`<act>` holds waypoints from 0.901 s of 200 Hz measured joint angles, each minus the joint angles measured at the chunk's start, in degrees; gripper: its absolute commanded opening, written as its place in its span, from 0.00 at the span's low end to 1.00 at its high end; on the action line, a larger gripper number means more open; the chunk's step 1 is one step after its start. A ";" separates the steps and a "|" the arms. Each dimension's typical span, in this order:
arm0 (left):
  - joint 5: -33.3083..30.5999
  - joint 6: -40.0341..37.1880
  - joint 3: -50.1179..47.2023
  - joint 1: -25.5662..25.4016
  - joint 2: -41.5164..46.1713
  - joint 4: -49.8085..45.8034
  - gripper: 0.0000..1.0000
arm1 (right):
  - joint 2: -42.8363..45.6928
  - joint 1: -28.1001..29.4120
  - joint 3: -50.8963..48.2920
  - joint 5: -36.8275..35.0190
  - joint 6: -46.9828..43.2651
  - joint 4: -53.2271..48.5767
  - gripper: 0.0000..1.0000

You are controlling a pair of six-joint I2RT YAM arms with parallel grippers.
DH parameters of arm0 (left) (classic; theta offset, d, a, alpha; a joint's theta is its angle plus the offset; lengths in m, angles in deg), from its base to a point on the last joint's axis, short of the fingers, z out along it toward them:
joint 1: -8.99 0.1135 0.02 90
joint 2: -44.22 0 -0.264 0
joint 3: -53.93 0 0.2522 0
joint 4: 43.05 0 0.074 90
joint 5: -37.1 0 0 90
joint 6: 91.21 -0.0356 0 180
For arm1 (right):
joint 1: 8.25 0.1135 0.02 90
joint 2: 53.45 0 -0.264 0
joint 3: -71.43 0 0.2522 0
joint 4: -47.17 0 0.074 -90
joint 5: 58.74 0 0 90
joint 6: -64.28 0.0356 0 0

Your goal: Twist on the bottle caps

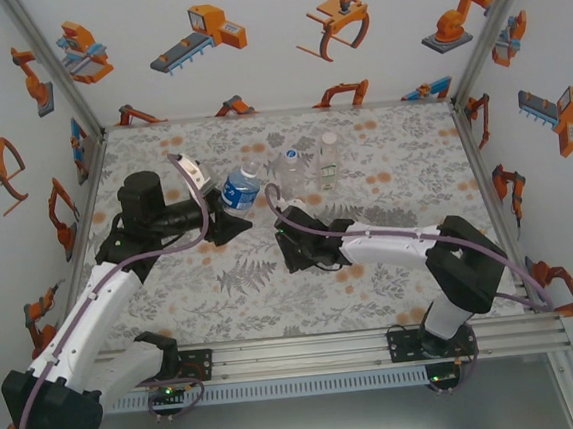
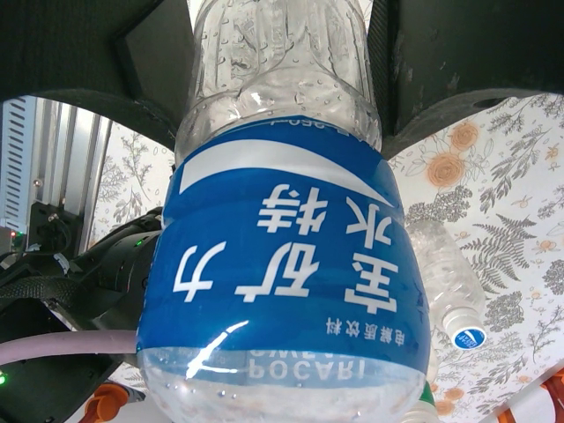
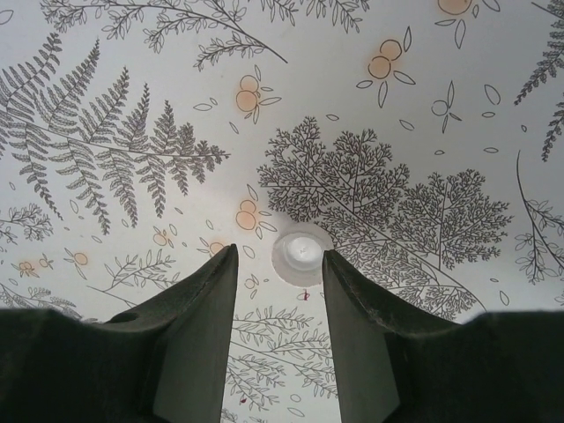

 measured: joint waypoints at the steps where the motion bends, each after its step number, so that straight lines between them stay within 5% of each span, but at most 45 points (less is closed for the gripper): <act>1: 0.00 0.02 0.00 0.00 0.00 0.00 0.08 | 0.00 0.00 0.00 0.00 0.00 -0.02 0.43; 180: 0.00 0.00 0.00 0.04 0.00 0.00 0.09 | -2.36 0.00 0.22 0.90 1.01 -0.92 0.45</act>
